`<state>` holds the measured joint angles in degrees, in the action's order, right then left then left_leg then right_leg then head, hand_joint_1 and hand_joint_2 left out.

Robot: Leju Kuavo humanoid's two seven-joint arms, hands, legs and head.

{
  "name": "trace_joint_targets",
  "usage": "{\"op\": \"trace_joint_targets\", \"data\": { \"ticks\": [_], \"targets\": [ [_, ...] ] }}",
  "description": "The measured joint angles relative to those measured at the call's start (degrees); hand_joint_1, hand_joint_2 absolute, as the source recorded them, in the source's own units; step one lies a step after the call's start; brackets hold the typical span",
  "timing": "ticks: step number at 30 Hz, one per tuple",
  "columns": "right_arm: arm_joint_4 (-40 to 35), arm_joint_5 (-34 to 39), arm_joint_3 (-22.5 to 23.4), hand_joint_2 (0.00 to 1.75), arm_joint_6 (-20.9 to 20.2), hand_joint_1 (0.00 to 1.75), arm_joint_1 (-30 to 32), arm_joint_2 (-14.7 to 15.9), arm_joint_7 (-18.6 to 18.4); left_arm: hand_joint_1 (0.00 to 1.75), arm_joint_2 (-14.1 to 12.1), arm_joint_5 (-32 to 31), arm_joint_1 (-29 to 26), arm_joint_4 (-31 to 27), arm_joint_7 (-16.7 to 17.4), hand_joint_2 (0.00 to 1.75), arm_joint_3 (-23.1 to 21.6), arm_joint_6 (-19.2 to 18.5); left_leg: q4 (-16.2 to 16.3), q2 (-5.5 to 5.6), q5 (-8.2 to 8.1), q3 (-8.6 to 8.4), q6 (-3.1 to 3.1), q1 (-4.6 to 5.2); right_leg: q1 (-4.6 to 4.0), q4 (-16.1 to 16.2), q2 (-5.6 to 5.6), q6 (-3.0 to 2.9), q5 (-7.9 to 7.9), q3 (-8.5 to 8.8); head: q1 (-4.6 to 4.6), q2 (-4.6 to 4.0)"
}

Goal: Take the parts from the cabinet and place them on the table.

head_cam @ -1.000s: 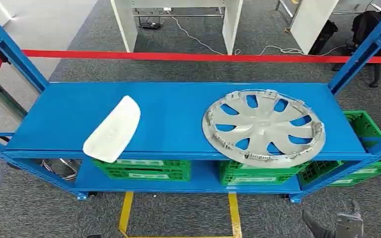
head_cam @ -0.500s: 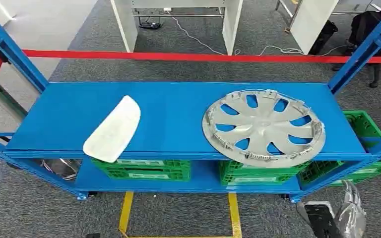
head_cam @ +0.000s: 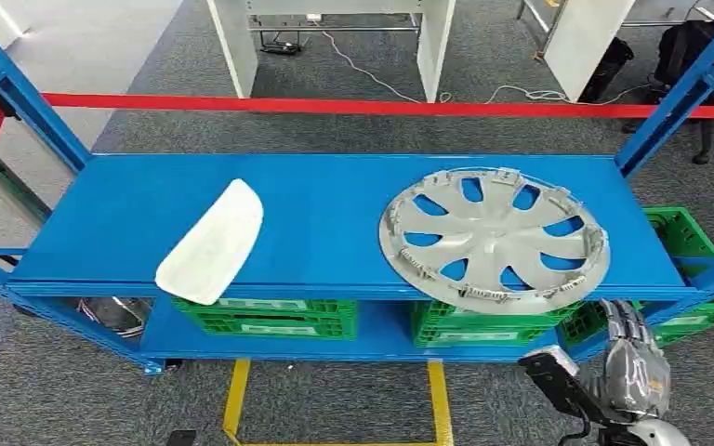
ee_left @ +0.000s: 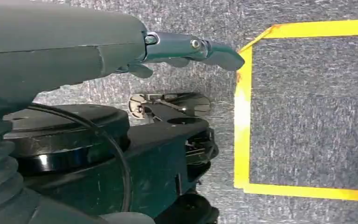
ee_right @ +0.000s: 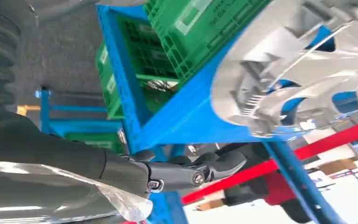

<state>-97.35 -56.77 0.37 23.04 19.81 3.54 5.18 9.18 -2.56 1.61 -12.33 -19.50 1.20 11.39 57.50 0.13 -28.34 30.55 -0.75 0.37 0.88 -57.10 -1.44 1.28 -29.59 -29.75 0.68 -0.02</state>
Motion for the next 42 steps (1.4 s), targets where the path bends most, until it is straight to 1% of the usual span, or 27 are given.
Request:
{"op": "trace_joint_targets", "data": {
  "ticks": [4, 8, 12, 16, 19, 23, 30, 33, 42],
  "targets": [
    [-0.3, -4.1, -3.6, 1.75, -3.3, 0.00, -3.7, 4.0, -4.8, 0.00, 0.0, -1.8, 0.4, 0.0, 0.3, 1.75, -0.2, -0.8, 0.0, 0.00, 0.03, 0.00, -0.03, 0.00, 0.00, 0.0, 0.00, 0.01, 0.03, 0.00, 0.00, 0.00],
    [-0.2, -7.1, -6.7, 1.75, -6.8, 0.00, -8.2, 7.3, -8.6, 0.00, 0.0, -3.6, 0.8, 0.0, 1.0, 1.75, -0.6, -1.5, 0.0, 0.00, 0.04, 0.00, -0.05, 0.01, 0.01, 0.0, 0.00, 0.05, 0.06, 0.01, 0.00, 0.00],
    [0.4, -9.5, -9.5, 1.75, -10.6, 0.00, -12.7, 10.2, -12.1, 0.00, 0.0, -5.5, 1.1, 0.0, 1.4, 1.75, -1.4, -2.2, 0.0, 0.00, 0.05, 0.01, -0.05, 0.01, 0.02, 0.0, 0.00, 0.05, 0.07, 0.01, 0.00, 0.00],
    [3.0, -9.4, -11.8, 1.75, -14.4, 0.00, -18.2, 12.4, -14.2, 0.00, 0.0, -7.2, 1.5, 0.0, 1.9, 1.75, -1.6, -2.8, 0.0, 0.00, 0.07, 0.00, -0.08, 0.01, 0.01, 0.0, 0.01, 0.07, 0.08, 0.00, 0.00, 0.00],
    [4.9, -7.0, -12.9, 1.75, -17.3, 0.00, -21.2, 13.2, -14.3, 0.00, 0.0, -8.2, 1.6, 0.0, 2.1, 1.75, -1.8, -3.2, 0.1, 0.03, 0.08, 0.02, -0.09, 0.01, 0.01, 0.0, 0.06, 0.08, 0.09, 0.01, 0.00, 0.00],
    [8.8, -1.8, -14.8, 1.75, -20.7, 0.00, -25.3, 14.2, -13.4, 0.00, 0.0, -9.2, 1.9, 0.0, 2.3, 1.75, -1.9, -3.9, 0.1, 0.03, 0.09, 0.02, -0.10, 0.01, 0.01, 0.0, 0.05, 0.09, 0.12, -0.02, 0.02, 0.00],
    [12.4, 10.6, -18.6, 1.75, -25.3, 0.00, -28.0, 14.8, -9.5, 0.00, -0.2, -10.8, 2.1, 0.0, 2.2, 1.75, -1.9, -5.0, 0.1, 0.05, 0.09, 0.04, -0.10, 0.01, 0.01, 0.0, 0.06, 0.09, 0.12, -0.04, -0.02, 0.00],
    [13.0, 12.2, -19.5, 1.75, -26.0, 0.00, -28.3, 15.0, -9.0, 0.00, -0.2, -10.9, 2.2, 0.0, 2.2, 1.75, -1.9, -5.2, 0.1, 0.06, 0.09, 0.05, -0.10, 0.01, 0.01, 0.0, 0.09, 0.09, 0.12, -0.03, 0.00, 0.00],
    [13.9, 13.1, -21.0, 1.75, -26.0, 0.00, -28.6, 15.3, -8.4, 0.00, -0.3, -11.0, 2.2, 0.0, 2.2, 1.75, -1.9, -5.3, 0.1, 0.06, 0.09, 0.05, -0.10, 0.02, 0.02, 0.0, 0.08, 0.09, 0.12, -0.04, -0.02, 0.00]
  ]
}}
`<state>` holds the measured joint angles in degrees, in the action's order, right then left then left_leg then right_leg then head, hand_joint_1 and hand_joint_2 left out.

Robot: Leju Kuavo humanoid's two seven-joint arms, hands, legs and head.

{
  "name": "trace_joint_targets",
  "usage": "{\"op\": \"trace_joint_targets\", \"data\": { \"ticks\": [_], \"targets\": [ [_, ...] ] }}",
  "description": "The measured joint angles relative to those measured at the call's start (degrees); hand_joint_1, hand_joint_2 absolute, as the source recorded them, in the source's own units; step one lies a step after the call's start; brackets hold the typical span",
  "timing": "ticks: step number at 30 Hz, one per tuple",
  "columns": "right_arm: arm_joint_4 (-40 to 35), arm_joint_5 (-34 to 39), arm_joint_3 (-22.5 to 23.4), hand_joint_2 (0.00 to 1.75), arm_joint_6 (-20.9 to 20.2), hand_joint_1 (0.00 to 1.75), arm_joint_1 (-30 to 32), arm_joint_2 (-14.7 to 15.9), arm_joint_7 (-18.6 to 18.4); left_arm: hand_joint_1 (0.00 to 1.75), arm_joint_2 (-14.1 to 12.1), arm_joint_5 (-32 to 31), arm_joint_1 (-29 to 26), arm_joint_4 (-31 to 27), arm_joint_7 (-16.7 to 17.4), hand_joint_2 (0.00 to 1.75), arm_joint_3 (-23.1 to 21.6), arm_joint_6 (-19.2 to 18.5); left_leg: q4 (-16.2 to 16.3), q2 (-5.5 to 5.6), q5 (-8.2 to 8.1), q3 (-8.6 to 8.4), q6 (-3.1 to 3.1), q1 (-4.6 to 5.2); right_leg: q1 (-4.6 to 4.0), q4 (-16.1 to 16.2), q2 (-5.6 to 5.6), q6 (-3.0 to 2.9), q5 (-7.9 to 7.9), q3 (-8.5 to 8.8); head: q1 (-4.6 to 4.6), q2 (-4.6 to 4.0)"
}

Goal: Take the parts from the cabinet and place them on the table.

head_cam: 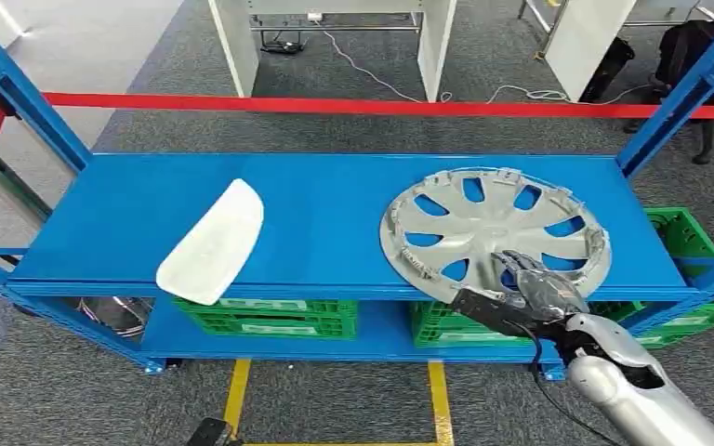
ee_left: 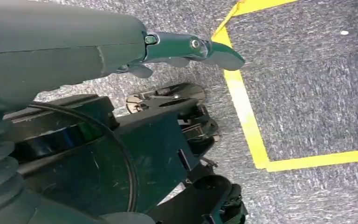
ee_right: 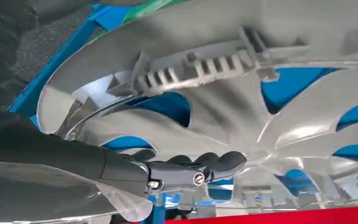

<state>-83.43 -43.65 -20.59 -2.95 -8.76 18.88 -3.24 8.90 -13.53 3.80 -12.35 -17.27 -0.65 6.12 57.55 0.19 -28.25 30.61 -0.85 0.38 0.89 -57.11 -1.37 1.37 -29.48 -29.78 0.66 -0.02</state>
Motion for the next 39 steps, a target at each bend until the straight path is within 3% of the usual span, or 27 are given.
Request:
{"op": "trace_joint_targets", "data": {
  "ticks": [8, 15, 16, 17, 19, 25, 29, 30, 31, 32, 33, 39],
  "targets": [
    [-3.1, 3.3, -3.5, 1.75, -0.7, 0.00, 0.2, 0.0, 1.7, 0.00, 0.0, -0.7, 0.0, 0.0, -0.1, 1.75, 0.0, -0.1, 0.0, 0.00, 0.00, 0.00, 0.00, -0.01, -0.01, 0.0, 0.01, 0.00, 0.00, -0.02, 0.02, 0.00],
    [-3.6, 5.5, -4.9, 1.75, -0.9, 0.00, 0.2, 0.5, -0.2, 0.00, 0.0, -1.2, 0.0, 0.0, -0.1, 1.75, 0.0, -0.2, 0.0, 0.00, 0.00, 0.00, 0.00, 0.00, 0.00, 0.0, 0.00, 0.00, 0.00, -0.01, 0.00, 0.00],
    [-3.3, 5.4, -4.9, 1.75, -1.0, 0.05, 0.1, 0.7, -0.5, 0.00, 0.0, -1.2, 0.1, 0.0, -0.1, 1.75, 0.0, -0.3, 0.0, 0.00, 0.00, 0.00, 0.00, 0.00, 0.00, 0.0, 0.00, 0.00, 0.00, 0.00, 0.02, 0.00],
    [-3.0, 5.4, -4.9, 1.75, -1.2, 0.54, 0.1, 0.9, -0.8, 0.00, 0.0, -1.3, 0.1, 0.0, 0.0, 1.75, 0.0, -0.3, 0.0, 0.00, 0.00, 0.00, 0.00, 0.01, 0.01, 0.0, 0.00, 0.00, 0.00, 0.00, 0.02, 0.00],
    [-2.2, 4.9, -5.0, 1.75, -1.3, 0.87, -0.2, 1.2, -1.6, 0.00, 0.0, -1.6, 0.1, 0.0, 0.0, 1.75, 0.0, -0.3, 0.0, 0.00, 0.00, 0.00, 0.00, 0.02, 0.02, 0.0, 0.00, 0.01, 0.01, 0.00, 0.02, 0.00],
    [0.3, 2.1, -5.2, 1.75, -1.3, 0.89, -1.3, 1.5, -3.8, 0.00, 0.0, -2.0, 0.2, 0.0, 0.0, 1.75, 0.1, -0.3, 0.0, 0.00, 0.00, -0.01, -0.01, 0.02, 0.02, 0.0, 0.02, 0.01, 0.01, 0.00, 0.02, 0.00],
    [1.0, 1.3, -5.6, 1.75, -1.8, 0.77, -1.9, 1.7, -4.3, 0.00, 0.0, -2.1, 0.2, 0.0, 0.1, 1.75, 0.3, -0.3, 0.0, -0.01, 0.00, -0.02, -0.01, 0.02, 0.01, 0.0, -0.02, 0.01, 0.01, 0.00, 0.00, 0.00],
    [1.1, 1.1, -5.6, 1.75, -2.0, 0.84, -2.1, 1.7, -4.5, 0.00, 0.0, -2.1, 0.2, 0.0, 0.2, 1.75, 0.3, -0.3, 0.0, -0.01, 0.00, -0.02, -0.01, 0.02, 0.01, 0.0, -0.02, 0.01, 0.01, 0.00, 0.02, 0.02],
    [1.4, 0.9, -5.7, 1.75, -2.2, 1.10, -2.3, 1.8, -4.6, 0.00, 0.0, -2.1, 0.2, 0.0, 0.2, 1.75, 0.4, -0.3, 0.0, 0.00, 0.00, -0.02, -0.01, 0.01, 0.01, 0.0, 0.00, 0.01, 0.01, 0.00, 0.02, 0.00],
    [1.5, 0.9, -5.8, 1.75, -2.4, 1.66, -2.5, 1.9, -4.7, 0.00, 0.0, -2.2, 0.2, 0.0, 0.2, 1.75, 0.5, -0.3, 0.0, 0.00, 0.01, -0.02, -0.01, 0.01, 0.01, 0.0, 0.00, 0.01, 0.01, 0.01, 0.02, 0.00],
    [1.8, 0.8, -5.9, 1.75, -2.4, 1.75, -2.8, 1.9, -4.8, 0.00, 0.0, -2.2, 0.2, 0.0, 0.2, 1.75, 0.6, -0.3, 0.0, 0.00, 0.01, -0.02, -0.01, 0.02, 0.01, 0.0, 0.00, 0.01, 0.01, 0.02, 0.02, 0.00],
    [3.5, -0.5, -6.7, 1.75, -2.2, 1.75, -4.4, 2.0, -4.7, 0.00, 0.0, -2.0, 0.3, 0.0, 0.2, 1.75, 1.0, -0.5, 0.0, 0.00, 0.09, -0.03, -0.11, 0.03, 0.03, 0.0, 0.02, 0.08, 0.07, 0.05, 0.02, 0.00]
  ]
}}
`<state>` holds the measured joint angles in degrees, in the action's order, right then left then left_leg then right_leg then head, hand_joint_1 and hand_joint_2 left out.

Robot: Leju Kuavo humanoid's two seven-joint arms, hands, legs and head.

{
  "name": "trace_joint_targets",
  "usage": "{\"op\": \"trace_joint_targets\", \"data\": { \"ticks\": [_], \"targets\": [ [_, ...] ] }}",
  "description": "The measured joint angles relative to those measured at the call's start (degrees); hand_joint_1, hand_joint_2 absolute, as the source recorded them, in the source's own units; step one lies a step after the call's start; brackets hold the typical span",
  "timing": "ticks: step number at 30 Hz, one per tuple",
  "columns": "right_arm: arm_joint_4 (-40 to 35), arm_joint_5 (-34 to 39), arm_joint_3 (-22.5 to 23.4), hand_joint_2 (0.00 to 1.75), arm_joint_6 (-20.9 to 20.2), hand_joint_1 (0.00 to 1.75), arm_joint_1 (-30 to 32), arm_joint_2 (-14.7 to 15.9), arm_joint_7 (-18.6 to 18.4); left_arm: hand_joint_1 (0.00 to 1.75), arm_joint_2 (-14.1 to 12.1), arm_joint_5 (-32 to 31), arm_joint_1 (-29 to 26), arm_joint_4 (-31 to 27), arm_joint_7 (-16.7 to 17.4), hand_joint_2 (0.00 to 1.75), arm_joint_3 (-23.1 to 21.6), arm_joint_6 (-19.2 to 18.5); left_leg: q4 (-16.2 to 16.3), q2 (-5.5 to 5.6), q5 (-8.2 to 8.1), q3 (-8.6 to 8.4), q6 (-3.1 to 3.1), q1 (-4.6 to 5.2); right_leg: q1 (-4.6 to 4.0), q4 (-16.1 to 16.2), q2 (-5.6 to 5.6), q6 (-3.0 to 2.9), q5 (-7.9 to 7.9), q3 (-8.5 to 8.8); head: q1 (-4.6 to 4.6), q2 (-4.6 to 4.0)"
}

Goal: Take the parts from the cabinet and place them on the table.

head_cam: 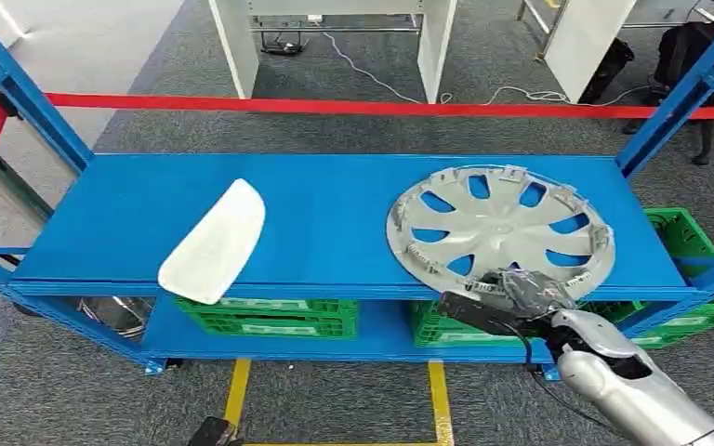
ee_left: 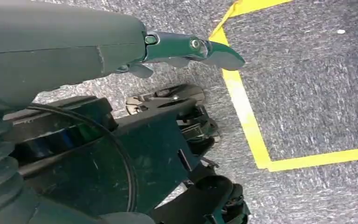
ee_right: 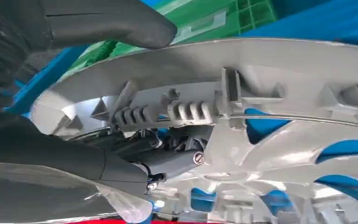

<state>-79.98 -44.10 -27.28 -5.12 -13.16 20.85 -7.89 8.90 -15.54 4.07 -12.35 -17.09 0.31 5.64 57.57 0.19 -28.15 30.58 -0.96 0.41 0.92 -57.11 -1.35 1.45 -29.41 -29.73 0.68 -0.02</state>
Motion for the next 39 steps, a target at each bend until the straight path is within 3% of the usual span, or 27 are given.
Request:
{"op": "trace_joint_targets", "data": {
  "ticks": [1, 2, 5, 6, 10, 15, 18, 24, 31, 35, 37, 39],
  "targets": [
    [0.0, -0.8, -0.2, 1.75, 0.7, 1.75, -0.1, 0.0, 0.1, 0.00, 0.0, 0.2, 0.0, 0.0, 0.1, 1.75, 0.2, -0.2, 0.0, 0.01, 0.01, 0.00, -0.01, 0.01, 0.01, 0.0, 0.02, 0.01, 0.01, 0.01, 0.00, 0.00],
    [0.0, -1.5, -0.5, 1.75, 1.3, 1.75, -0.1, 0.0, 0.1, 0.00, 0.0, 0.6, 0.0, 0.0, 0.3, 0.00, 0.5, -0.3, 0.0, 0.02, 0.01, 0.00, -0.02, 0.01, 0.01, 0.0, 0.05, 0.03, 0.02, 0.01, 0.00, 0.00],
    [-1.1, -5.8, -1.2, 1.75, 4.6, 1.75, 1.4, -0.1, -0.1, 0.00, 0.0, 3.2, -0.2, 0.0, -0.8, 0.00, 2.1, -1.7, 0.0, 0.11, 0.02, 0.04, -0.02, 0.02, 0.03, 0.0, 0.14, 0.03, 0.02, 0.00, 0.00, 0.00],
    [-2.3, -7.6, -1.4, 1.75, 5.9, 1.75, 2.3, -0.1, -0.2, 0.00, 0.0, 4.2, -0.4, 0.0, -1.6, 1.75, 2.9, -2.5, 0.0, 0.11, 0.02, 0.05, -0.02, 0.02, 0.03, 0.0, 0.15, 0.03, 0.02, -0.01, 0.00, 0.00],
    [-7.1, -12.5, -2.1, 1.75, 8.7, 1.75, 5.3, -0.1, -0.6, 0.00, -0.3, 5.3, -0.8, 0.0, -3.1, 1.75, 5.0, -3.8, 0.0, 0.11, 0.01, 0.09, -0.02, 0.02, 0.02, 0.0, 0.10, 0.04, 0.01, -0.07, 0.00, 0.00],
    [-14.7, -23.1, -3.5, 1.75, 16.5, 1.75, 10.1, -1.0, 0.2, 0.00, -0.3, 6.0, -1.3, 0.0, -3.6, 1.75, 7.4, -4.2, 0.0, 0.15, 0.00, 0.18, -0.01, 0.00, -0.01, 0.0, 0.15, 0.00, -0.04, -0.16, -0.02, 0.00],
    [-17.9, -25.3, -4.3, 1.75, 18.0, 1.75, 11.9, -1.5, 0.2, 0.00, -0.3, 6.0, -1.4, 0.0, -3.6, 1.75, 8.2, -4.2, 0.0, 0.15, 0.01, 0.22, -0.01, -0.01, -0.01, 0.0, 0.18, 0.00, -0.05, -0.18, 0.00, 0.00],
    [-23.7, -32.6, -5.6, 1.75, 28.4, 1.75, 16.1, -2.0, 2.3, 0.00, -0.3, 5.6, -1.7, 0.0, -5.4, 1.75, 9.4, -4.4, 0.0, 0.15, 0.01, 0.26, -0.01, 0.01, 0.01, 0.0, 0.16, 0.00, -0.04, -0.20, 0.00, 0.00],
    [-27.1, -33.7, -7.1, 1.75, 29.9, 1.75, 18.1, -2.3, 2.7, 0.00, -0.3, 5.4, -1.8, 0.0, -5.7, 1.75, 9.7, -4.4, 0.0, 0.16, 0.01, 0.28, -0.01, 0.02, 0.02, 0.0, 0.20, 0.00, -0.04, -0.21, 0.00, 0.00],
    [-28.5, -34.5, -7.7, 1.75, 34.1, 1.75, 19.7, -2.4, 4.0, 0.00, -0.3, 6.7, -1.8, 0.0, -7.0, 1.75, 10.9, -4.4, 0.0, 0.16, 0.01, 0.28, -0.01, 0.02, 0.02, 0.0, 0.19, 0.00, -0.04, -0.22, 0.00, 0.00],
    [-29.2, -31.9, -8.1, 1.75, 37.5, 1.75, 20.5, -2.5, 5.7, 0.00, -0.3, 7.1, -1.8, 0.0, -8.1, 1.75, 11.5, -5.1, 0.0, 0.16, 0.00, 0.29, -0.02, 0.07, 0.07, 0.0, 0.17, 0.01, -0.03, -0.23, 0.00, 0.00],
    [-30.1, -25.3, -8.5, 1.75, 41.8, 1.75, 21.2, -3.3, 12.5, 0.00, -0.2, 6.6, -1.8, 0.0, -9.1, 1.75, 11.9, -4.9, 0.0, 0.16, -0.01, 0.29, -0.02, 0.15, 0.15, 0.0, 0.17, 0.01, -0.03, -0.26, 0.00, 0.02]
  ]
}}
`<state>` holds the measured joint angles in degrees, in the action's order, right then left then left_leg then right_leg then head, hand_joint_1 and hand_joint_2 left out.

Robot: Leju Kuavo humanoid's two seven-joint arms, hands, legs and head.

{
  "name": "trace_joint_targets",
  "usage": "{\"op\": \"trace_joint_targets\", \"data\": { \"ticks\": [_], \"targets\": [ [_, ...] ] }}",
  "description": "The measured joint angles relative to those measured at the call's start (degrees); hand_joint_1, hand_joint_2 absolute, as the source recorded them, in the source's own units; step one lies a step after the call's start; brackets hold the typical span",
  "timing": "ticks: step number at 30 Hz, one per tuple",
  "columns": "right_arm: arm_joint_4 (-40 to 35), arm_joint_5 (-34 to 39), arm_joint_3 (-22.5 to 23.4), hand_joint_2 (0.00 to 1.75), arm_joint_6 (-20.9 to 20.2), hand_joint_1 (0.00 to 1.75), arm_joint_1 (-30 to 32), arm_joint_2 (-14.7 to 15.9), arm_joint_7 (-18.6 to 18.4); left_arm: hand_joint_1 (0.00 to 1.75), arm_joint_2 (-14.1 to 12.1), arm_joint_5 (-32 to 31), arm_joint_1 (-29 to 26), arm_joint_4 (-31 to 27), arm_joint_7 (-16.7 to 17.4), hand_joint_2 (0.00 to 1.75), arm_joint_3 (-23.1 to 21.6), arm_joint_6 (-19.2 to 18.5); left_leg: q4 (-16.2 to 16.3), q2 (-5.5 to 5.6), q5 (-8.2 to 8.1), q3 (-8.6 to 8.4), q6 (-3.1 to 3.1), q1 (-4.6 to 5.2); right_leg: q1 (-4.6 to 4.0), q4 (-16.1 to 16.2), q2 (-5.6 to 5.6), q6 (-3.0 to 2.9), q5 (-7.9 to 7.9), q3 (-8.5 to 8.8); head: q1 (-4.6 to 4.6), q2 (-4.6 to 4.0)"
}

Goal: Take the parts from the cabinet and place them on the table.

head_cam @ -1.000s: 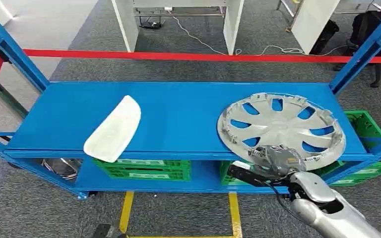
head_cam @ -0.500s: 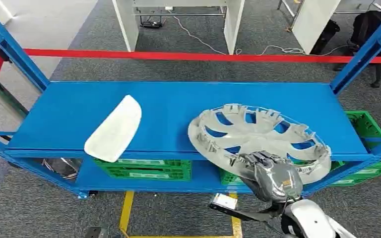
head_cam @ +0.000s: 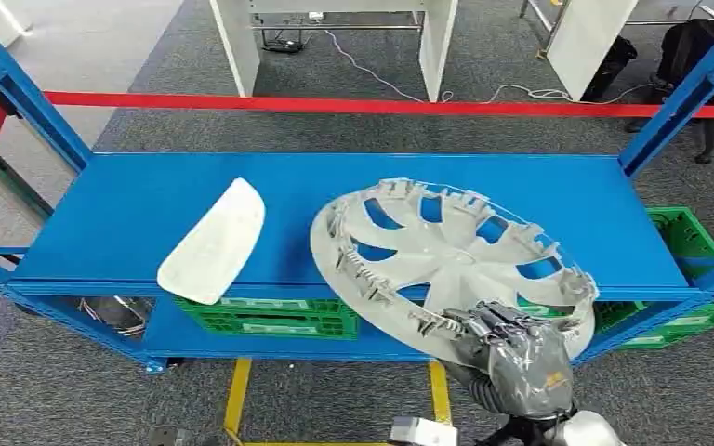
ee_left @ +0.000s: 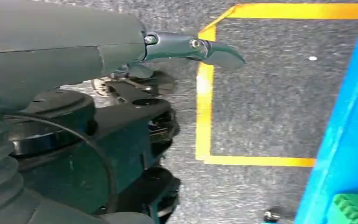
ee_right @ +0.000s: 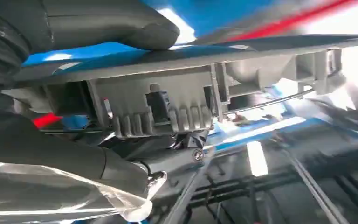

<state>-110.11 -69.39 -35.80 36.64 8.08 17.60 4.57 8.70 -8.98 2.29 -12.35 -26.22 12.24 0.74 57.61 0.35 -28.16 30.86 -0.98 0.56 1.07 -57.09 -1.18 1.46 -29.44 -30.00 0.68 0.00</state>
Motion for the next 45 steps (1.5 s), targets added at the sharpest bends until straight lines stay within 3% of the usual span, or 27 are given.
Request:
{"op": "trace_joint_targets", "data": {
  "ticks": [3, 5, 10, 13, 14, 15, 16, 17, 23, 24, 25, 26, 27, 30, 31, 32, 34, 35, 36, 37, 38, 39, 40, 41, 44, 45],
  "targets": [
    [-2.1, 14.2, 0.6, 1.75, 1.9, 1.75, 1.5, -3.4, 16.6, 0.00, 0.1, -1.4, 0.1, 0.0, -0.6, 1.75, 0.4, 0.9, 0.0, 0.00, -0.01, 0.01, -0.01, 0.02, 0.01, 0.0, 0.02, 0.00, 0.00, -0.01, -0.09, -0.02],
    [-2.7, 19.1, 1.6, 1.75, 2.1, 1.75, 1.9, -5.8, 21.1, 0.00, 0.1, -1.8, 0.3, 0.0, -0.6, 1.75, 0.5, 1.3, 0.1, 0.00, -0.02, 0.02, -0.03, 0.06, 0.05, 0.0, 0.01, 0.02, 0.01, -0.01, -0.09, -0.02],
    [-4.0, 26.7, 3.0, 1.75, 2.6, 1.75, 3.2, -9.5, 27.1, 0.00, 0.0, -2.6, 0.4, 0.0, -0.7, 1.75, 0.6, 2.6, 0.4, 0.00, -0.18, 0.26, -0.33, 0.23, 0.22, 0.0, 0.03, 0.35, 0.08, -0.03, -0.09, -0.02],
    [-4.8, 30.7, 3.7, 1.75, 3.1, 1.75, 3.6, -11.5, 30.0, 0.00, 0.0, -2.8, 0.4, 0.0, -0.9, 1.75, 0.7, 2.9, 0.2, -0.03, 0.00, 0.34, -0.94, 0.36, 0.35, 0.2, -0.15, 0.99, 0.28, -0.05, -0.11, -0.02],
    [-5.3, 31.8, 3.8, 1.75, 3.2, 1.75, 4.1, -12.0, 30.5, 0.00, 0.1, -3.0, 0.4, 0.0, -1.1, 1.75, 0.7, 2.9, -0.7, -0.24, 0.54, -0.07, -1.51, -0.29, 0.43, -0.2, -0.02, 1.11, -0.30, -0.62, -0.11, -0.02],
    [-5.5, 32.5, 3.9, 1.75, 3.2, 1.75, 4.3, -12.4, 30.7, 0.00, 0.0, -3.0, 0.4, 0.0, -1.2, 1.75, 0.8, 2.9, -1.0, -0.30, 0.62, -0.24, -1.64, -0.24, 0.22, -1.5, 0.46, 1.15, -1.32, -1.13, 0.09, -0.02],
    [-5.5, 33.0, 3.9, 1.75, 3.2, 1.75, 4.3, -12.8, 31.0, 0.00, 0.0, -3.1, 0.4, 0.0, -1.3, 1.75, 0.9, 2.9, -1.0, -0.36, 0.66, -0.17, -1.90, -0.23, 0.20, -5.7, 0.61, 1.10, -3.77, -3.19, 0.26, -0.02],
    [-5.5, 33.1, 3.9, 1.75, 3.2, 1.75, 4.3, -12.9, 31.0, 0.00, 0.0, -3.1, 0.4, 0.0, -1.4, 1.75, 0.9, 2.9, -1.0, -0.38, 0.66, -0.14, -1.90, -0.23, 0.20, -6.8, 0.62, 1.12, -4.31, -3.72, 0.28, -0.02],
    [-5.5, 33.1, 3.9, 1.75, 3.2, 1.75, 4.3, -12.9, 31.0, 0.00, 0.0, -3.1, 0.4, 0.0, -1.4, 1.75, 0.9, 2.9, -1.0, -0.38, 0.66, -0.13, -1.90, -0.23, 0.20, -7.4, 0.62, 1.12, -4.58, -4.01, 0.26, 0.00],
    [-5.5, 33.2, 3.9, 1.75, 3.2, 1.75, 4.6, -13.0, 31.1, 0.00, 0.0, -3.1, 0.3, 0.0, -1.4, 1.75, 1.0, 2.9, -1.0, -0.52, 0.62, -0.06, -1.96, -0.16, 0.23, -13.9, 0.62, 1.24, -7.19, -7.28, 0.22, -0.02],
    [-5.5, 33.2, 3.9, 1.75, 3.2, 1.75, 4.7, -13.1, 31.1, 0.00, 0.0, -3.1, 0.3, 0.0, -1.4, 1.75, 1.0, 2.9, -1.0, -0.53, 0.61, -0.04, -1.95, -0.15, 0.21, -16.2, 0.64, 1.29, -7.77, -8.48, 0.22, -0.02],
    [-5.5, 34.0, 4.2, 1.75, 3.2, 1.75, 5.2, -13.8, 31.6, 0.00, 0.0, -3.2, 0.1, 0.0, -1.4, 1.75, 1.2, 3.0, -0.6, -0.54, 0.40, -0.30, -1.60, -0.30, 0.31, -9.9, 0.92, 1.41, -1.12, -6.01, 0.22, -0.02],
    [-5.4, 40.5, 3.9, 1.75, 1.4, 1.75, 5.4, -14.7, 32.4, 0.00, 0.0, -3.1, -0.2, 0.0, -2.1, 1.75, 1.7, 3.4, 0.3, -0.46, -0.13, 0.18, -0.42, -0.07, -0.01, -1.9, 1.05, 0.81, 0.97, -1.54, 0.42, 0.00],
    [-3.4, 48.6, 3.8, 1.75, -2.1, 1.75, 4.8, -14.8, 33.4, 0.00, -0.6, -2.5, -0.6, 0.0, -2.8, 1.75, 2.4, 3.4, 0.7, -0.53, -0.06, 0.56, 0.38, -0.07, 0.26, -1.5, 0.86, -0.23, 0.86, -2.09, 0.13, 0.00],
    [-2.4, 49.6, 3.8, 1.75, -3.0, 1.75, 4.4, -15.0, 33.8, 0.00, -0.8, -2.5, -0.8, 0.0, -2.7, 1.75, 2.6, 3.3, 1.4, -0.38, -1.26, 0.84, 0.84, -0.22, 0.34, -1.5, 0.99, -0.57, 1.04, -2.29, 0.13, 0.00],
    [-1.1, 50.3, 3.8, 1.75, -3.9, 1.75, 3.9, -15.4, 34.3, 0.00, -1.1, -2.5, -1.0, 0.0, -2.7, 1.75, 3.0, 3.3, 3.8, -0.39, -3.60, 1.68, 1.28, -0.27, 0.35, -1.5, 1.22, -1.02, 1.28, -2.57, -0.15, 0.00],
    [1.5, 51.0, 3.8, 1.75, -5.2, 1.75, 3.1, -16.2, 34.6, 0.00, -1.6, -2.8, -1.2, 0.1, -2.4, 1.75, 3.3, 3.4, 12.6, -0.39, -8.83, 5.01, 1.80, -0.48, 0.19, -1.5, 1.62, -1.68, 1.70, -3.32, -0.26, 0.00],
    [2.7, 51.3, 3.8, 1.75, -5.7, 1.75, 3.0, -16.5, 34.6, 0.00, -1.7, -3.2, -1.3, 0.1, -2.3, 1.75, 3.4, 3.4, 16.2, -0.39, -10.36, 6.22, 1.90, -0.53, 0.08, -1.5, 2.05, -1.82, 1.87, -3.64, -0.31, 0.00],
    [3.7, 51.5, 3.8, 1.75, -5.8, 1.75, 3.0, -16.7, 34.6, 0.00, -1.9, -3.4, -1.4, 0.1, -2.2, 1.75, 3.4, 3.4, 17.7, -0.39, -10.65, 6.49, 1.91, -0.54, -0.01, -1.5, 2.52, -1.94, 2.06, -3.91, -0.26, 0.00],
    [4.4, 51.5, 3.8, 1.75, -5.8, 1.75, 3.0, -16.8, 34.6, 0.00, -2.1, -3.8, -1.6, 0.1, -2.1, 1.75, 3.4, 3.5, 16.7, -0.40, -9.46, 5.55, 1.80, -0.54, -0.12, -1.5, 2.97, -1.93, 2.28, -4.19, -0.31, 0.00],
    [5.0, 51.5, 3.8, 1.75, -5.7, 1.75, 3.1, -16.8, 34.6, 0.00, -2.3, -4.2, -1.7, 0.1, -1.6, 1.75, 3.4, 3.5, 13.2, -0.42, -7.23, 3.41, 1.58, -0.53, -0.25, -1.5, 3.54, -1.93, 2.51, -4.40, -0.33, 0.00],
    [5.4, 51.5, 3.9, 1.75, -5.3, 1.75, 3.2, -16.8, 34.7, 0.00, -2.4, -4.8, -1.7, 0.1, -1.3, 1.75, 3.4, 3.9, 7.7, -0.76, -4.73, 0.22, 1.21, -0.48, -0.35, -1.5, 4.05, -1.87, 2.71, -4.54, -0.31, 0.00],
    [5.5, 51.3, 3.9, 1.75, -5.0, 1.75, 3.4, -16.8, 34.7, 0.00, -2.4, -5.3, -1.6, 0.1, -1.2, 1.75, 3.4, 4.1, 1.9, -2.03, -2.94, -3.19, 0.71, -0.30, -0.40, -1.5, 4.56, -1.72, 2.87, -4.56, -0.33, 0.00],
    [5.4, 51.2, 4.0, 1.75, -4.7, 1.75, 3.9, -16.8, 34.8, 0.00, -2.4, -5.5, -1.5, 0.1, -1.3, 1.75, 3.4, 4.2, -1.4, -4.29, -3.65, -4.86, 0.37, 0.19, -0.61, -1.5, 5.08, -1.41, 3.07, -4.63, -0.28, 0.00],
    [4.9, 50.2, 4.2, 1.75, -3.5, 1.75, 5.1, -16.8, 34.8, 0.00, -2.2, -4.0, -1.5, 0.1, -4.4, 1.75, 3.7, 3.2, -1.2, -2.85, -2.45, -3.65, 0.02, 0.73, -0.37, -1.3, 6.81, -0.39, 4.15, -4.73, -0.33, 0.00],
    [4.6, 50.1, 4.3, 1.75, -3.2, 1.75, 5.4, -16.7, 34.7, 0.00, -2.0, -3.7, -1.6, 0.1, -6.0, 1.75, 4.0, 2.7, -1.4, -2.37, -1.93, -3.42, -0.43, 0.64, -0.40, -1.2, 7.26, -0.04, 4.46, -4.62, -0.35, 0.00]
  ]
}}
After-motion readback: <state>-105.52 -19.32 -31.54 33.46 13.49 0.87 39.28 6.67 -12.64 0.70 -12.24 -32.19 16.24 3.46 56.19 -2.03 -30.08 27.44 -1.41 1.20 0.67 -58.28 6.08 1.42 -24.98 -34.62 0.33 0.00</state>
